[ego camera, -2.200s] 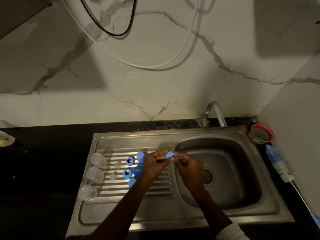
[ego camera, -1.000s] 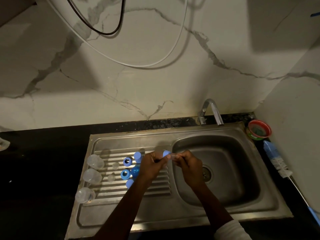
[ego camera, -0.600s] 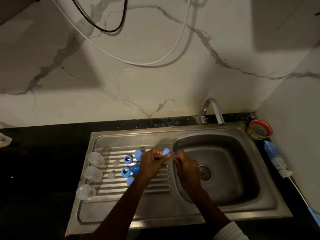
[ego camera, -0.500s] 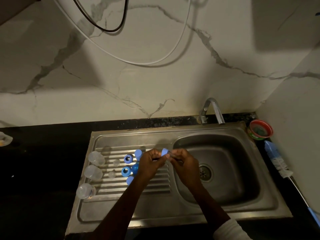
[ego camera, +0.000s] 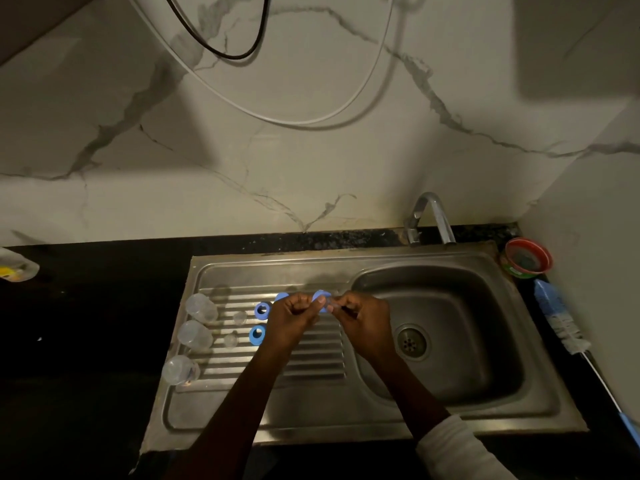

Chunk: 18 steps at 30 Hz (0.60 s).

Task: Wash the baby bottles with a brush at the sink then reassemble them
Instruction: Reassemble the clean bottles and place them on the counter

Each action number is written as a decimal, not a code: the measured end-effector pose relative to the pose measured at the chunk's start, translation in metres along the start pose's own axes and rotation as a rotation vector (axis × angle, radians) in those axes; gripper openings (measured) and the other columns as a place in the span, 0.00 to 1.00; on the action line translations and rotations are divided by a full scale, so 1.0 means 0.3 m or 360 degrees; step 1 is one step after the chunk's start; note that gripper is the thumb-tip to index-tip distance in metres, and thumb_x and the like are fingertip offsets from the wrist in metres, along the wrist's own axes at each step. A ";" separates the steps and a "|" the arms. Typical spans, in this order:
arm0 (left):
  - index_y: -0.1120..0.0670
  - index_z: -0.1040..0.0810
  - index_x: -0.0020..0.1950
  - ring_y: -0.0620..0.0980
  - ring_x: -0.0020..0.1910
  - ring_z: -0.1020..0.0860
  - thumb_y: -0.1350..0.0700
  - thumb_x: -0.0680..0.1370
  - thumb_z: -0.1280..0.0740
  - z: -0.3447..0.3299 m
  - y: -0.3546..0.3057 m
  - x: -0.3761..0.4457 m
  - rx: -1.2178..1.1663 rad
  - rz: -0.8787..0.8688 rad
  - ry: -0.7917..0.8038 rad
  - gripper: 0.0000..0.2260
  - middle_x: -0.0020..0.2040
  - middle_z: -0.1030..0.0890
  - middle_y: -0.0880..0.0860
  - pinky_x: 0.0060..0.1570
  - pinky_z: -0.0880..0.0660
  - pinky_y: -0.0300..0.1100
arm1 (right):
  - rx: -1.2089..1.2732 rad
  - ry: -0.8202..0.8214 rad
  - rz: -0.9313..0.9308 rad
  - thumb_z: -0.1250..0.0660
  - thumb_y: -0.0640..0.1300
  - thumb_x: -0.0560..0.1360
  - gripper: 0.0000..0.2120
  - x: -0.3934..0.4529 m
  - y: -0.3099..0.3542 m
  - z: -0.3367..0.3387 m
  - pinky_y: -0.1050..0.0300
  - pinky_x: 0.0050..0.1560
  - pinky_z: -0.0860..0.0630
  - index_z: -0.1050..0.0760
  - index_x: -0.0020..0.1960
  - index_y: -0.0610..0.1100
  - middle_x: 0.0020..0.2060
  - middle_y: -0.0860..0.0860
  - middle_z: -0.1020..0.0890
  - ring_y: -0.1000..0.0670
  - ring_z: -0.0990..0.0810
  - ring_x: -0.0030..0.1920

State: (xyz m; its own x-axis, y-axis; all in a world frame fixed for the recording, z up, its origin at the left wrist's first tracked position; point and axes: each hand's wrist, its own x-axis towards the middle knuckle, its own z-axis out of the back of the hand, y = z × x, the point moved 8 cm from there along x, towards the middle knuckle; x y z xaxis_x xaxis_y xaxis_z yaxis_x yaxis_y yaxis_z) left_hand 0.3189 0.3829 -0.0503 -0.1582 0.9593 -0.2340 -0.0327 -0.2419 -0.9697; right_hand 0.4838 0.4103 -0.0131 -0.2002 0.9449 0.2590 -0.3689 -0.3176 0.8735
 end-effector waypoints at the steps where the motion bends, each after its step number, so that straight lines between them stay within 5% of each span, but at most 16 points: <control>1: 0.56 0.14 0.48 0.57 0.46 0.16 0.49 0.79 0.28 -0.005 -0.007 -0.003 0.0033 -0.0012 -0.0027 0.10 0.43 0.14 0.55 0.51 0.20 0.52 | 0.0024 -0.0034 -0.0061 0.25 0.47 0.77 0.06 -0.010 -0.009 -0.005 0.63 0.39 0.25 0.15 0.42 0.49 0.35 0.57 0.16 0.57 0.18 0.37; 7: 0.66 0.22 0.44 0.52 0.38 0.22 0.49 0.78 0.27 -0.029 -0.013 -0.009 -0.0060 0.0013 -0.0042 0.18 0.38 0.21 0.64 0.45 0.23 0.47 | 0.0369 0.0033 -0.0404 0.24 0.49 0.75 0.05 0.011 -0.090 0.015 0.42 0.50 0.18 0.15 0.44 0.47 0.41 0.51 0.13 0.49 0.14 0.44; 12: 0.66 0.19 0.49 0.62 0.47 0.17 0.47 0.76 0.26 -0.030 0.014 -0.004 -0.0244 0.0134 -0.0070 0.20 0.45 0.16 0.65 0.57 0.20 0.56 | 0.0154 0.0020 -0.0166 0.24 0.47 0.76 0.06 -0.001 -0.011 0.026 0.55 0.49 0.18 0.15 0.52 0.48 0.44 0.58 0.13 0.57 0.15 0.46; 14: 0.64 0.17 0.52 0.65 0.54 0.18 0.49 0.78 0.28 -0.034 0.024 -0.010 -0.0348 0.0173 -0.0019 0.17 0.50 0.16 0.64 0.61 0.23 0.58 | 0.0150 0.0085 -0.0127 0.22 0.45 0.74 0.15 -0.010 0.001 0.011 0.63 0.51 0.20 0.17 0.59 0.47 0.50 0.58 0.14 0.59 0.15 0.50; 18: 0.61 0.16 0.53 0.63 0.53 0.17 0.42 0.76 0.28 -0.034 0.032 -0.038 -0.0303 0.0220 0.0111 0.21 0.51 0.15 0.63 0.58 0.22 0.54 | 0.0025 0.0224 -0.0081 0.21 0.49 0.72 0.22 -0.016 -0.006 -0.039 0.64 0.56 0.22 0.20 0.65 0.47 0.55 0.59 0.16 0.61 0.18 0.54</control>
State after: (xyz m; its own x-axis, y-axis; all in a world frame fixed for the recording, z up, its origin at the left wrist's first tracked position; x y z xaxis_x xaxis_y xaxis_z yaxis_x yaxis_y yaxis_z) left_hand 0.3304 0.3712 -0.0577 -0.0798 0.9283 -0.3632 0.1722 -0.3460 -0.9223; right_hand 0.4747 0.4053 -0.0208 -0.3075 0.9389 0.1547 -0.3675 -0.2672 0.8908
